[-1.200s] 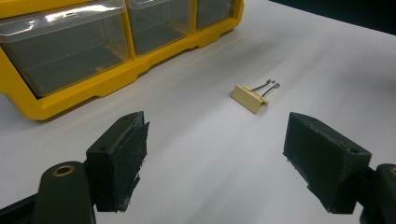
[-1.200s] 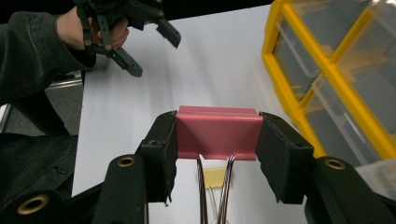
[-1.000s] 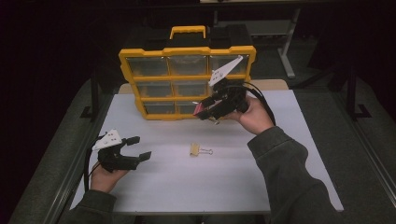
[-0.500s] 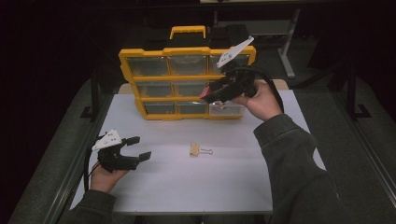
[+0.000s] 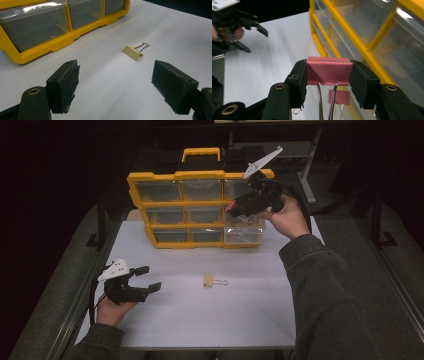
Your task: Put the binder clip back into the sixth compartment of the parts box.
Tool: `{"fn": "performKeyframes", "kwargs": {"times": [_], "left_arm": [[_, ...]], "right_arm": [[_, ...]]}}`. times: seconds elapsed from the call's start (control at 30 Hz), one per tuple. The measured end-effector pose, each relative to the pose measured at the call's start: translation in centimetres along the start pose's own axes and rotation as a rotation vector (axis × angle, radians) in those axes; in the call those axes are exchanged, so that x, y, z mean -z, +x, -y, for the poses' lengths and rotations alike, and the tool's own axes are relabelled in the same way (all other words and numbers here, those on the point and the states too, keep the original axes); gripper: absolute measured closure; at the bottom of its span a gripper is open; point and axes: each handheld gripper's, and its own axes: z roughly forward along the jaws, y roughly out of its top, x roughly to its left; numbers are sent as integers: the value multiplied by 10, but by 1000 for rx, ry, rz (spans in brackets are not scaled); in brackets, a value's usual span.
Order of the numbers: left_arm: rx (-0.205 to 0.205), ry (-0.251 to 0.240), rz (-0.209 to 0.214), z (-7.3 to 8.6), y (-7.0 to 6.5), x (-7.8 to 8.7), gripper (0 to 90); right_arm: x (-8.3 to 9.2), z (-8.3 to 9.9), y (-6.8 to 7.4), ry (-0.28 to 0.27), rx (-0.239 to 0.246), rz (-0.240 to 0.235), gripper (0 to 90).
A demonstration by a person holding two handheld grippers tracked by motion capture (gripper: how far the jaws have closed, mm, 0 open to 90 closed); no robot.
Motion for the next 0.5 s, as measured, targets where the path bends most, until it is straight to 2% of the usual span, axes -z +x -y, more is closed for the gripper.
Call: {"fn": "performKeyframes", "kwargs": {"times": [0.07, 0.17, 0.23, 0.37, 0.43, 0.5], "left_arm": [[-10, 6, -1, 0, 1, 1, 215], [-10, 4, -1, 0, 1, 1, 215], [-6, 2, 0, 0, 1, 1, 214], [-3, 4, 2, 0, 0, 0, 214], [-14, 8, 3, 0, 1, 0, 214], [-9, 8, 0, 0, 0, 1, 214]], "right_arm": [[0, 2, -4, 2, -17, 9, 484], [0, 6, -10, 5, -2, 33, 484], [2, 7, -11, 9, -24, 36, 484], [2, 8, -14, 9, -31, 48, 484], [2, 10, -16, 10, -16, 59, 484], [2, 10, -16, 15, -39, 55, 484]]}}
